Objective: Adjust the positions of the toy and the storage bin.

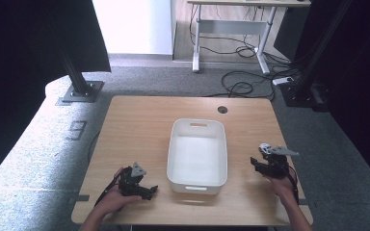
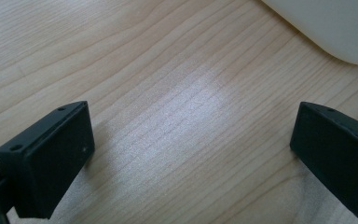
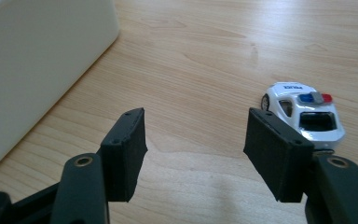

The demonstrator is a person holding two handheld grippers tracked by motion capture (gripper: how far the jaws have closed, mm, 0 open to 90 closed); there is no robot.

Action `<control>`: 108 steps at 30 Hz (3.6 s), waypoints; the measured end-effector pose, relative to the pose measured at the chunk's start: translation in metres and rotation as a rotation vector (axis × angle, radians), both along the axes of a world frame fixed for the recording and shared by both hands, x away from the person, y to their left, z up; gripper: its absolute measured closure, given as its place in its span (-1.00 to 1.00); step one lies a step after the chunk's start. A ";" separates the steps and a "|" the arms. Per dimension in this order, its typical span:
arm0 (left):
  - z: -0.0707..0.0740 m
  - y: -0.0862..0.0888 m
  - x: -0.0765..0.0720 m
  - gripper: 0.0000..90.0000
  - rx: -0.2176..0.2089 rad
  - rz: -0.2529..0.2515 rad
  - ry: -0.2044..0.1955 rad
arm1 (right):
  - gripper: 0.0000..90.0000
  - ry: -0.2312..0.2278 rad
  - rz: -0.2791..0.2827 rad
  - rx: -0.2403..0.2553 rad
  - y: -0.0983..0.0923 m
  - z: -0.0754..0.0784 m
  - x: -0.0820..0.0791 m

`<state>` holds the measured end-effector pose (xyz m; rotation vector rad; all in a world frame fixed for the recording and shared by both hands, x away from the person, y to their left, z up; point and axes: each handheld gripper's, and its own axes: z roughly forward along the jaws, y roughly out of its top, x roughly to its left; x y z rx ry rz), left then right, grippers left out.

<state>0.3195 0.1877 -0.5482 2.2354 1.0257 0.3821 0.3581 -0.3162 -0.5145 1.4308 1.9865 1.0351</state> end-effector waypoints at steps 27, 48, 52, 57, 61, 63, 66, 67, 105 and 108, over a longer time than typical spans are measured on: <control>0.000 0.000 0.000 -1.00 0.000 0.000 0.000 | -0.16 -0.007 -0.064 -0.014 -0.034 -0.004 0.003; 0.000 0.000 0.000 -1.00 0.000 -0.003 0.000 | -0.19 0.016 -0.104 -0.024 -0.046 -0.016 0.011; 0.000 0.000 0.001 -1.00 0.000 -0.004 0.000 | -0.19 0.023 -0.096 -0.031 -0.044 -0.016 0.016; 0.000 0.000 0.001 -1.00 0.000 -0.004 0.001 | -0.17 0.009 -0.108 -0.012 -0.045 -0.013 0.022; 0.000 0.000 0.001 -1.00 0.000 -0.005 0.001 | -0.16 0.030 -0.118 -0.001 -0.048 -0.014 0.025; 0.000 0.000 0.001 -1.00 0.000 -0.004 0.001 | -0.16 0.023 -0.122 0.008 -0.049 -0.011 0.026; 0.000 0.000 0.001 -1.00 0.000 -0.004 0.001 | -0.16 0.013 -0.121 0.009 -0.049 -0.008 0.029; 0.000 0.000 0.001 -1.00 0.000 -0.004 0.001 | -0.16 0.015 -0.119 0.003 -0.049 -0.008 0.031; 0.000 0.000 0.000 -1.00 0.000 -0.004 0.001 | -0.16 0.053 -0.147 -0.042 -0.047 -0.027 0.066; 0.000 0.000 0.000 -1.00 0.000 -0.004 0.000 | -0.16 0.064 -0.149 -0.045 -0.048 -0.029 0.067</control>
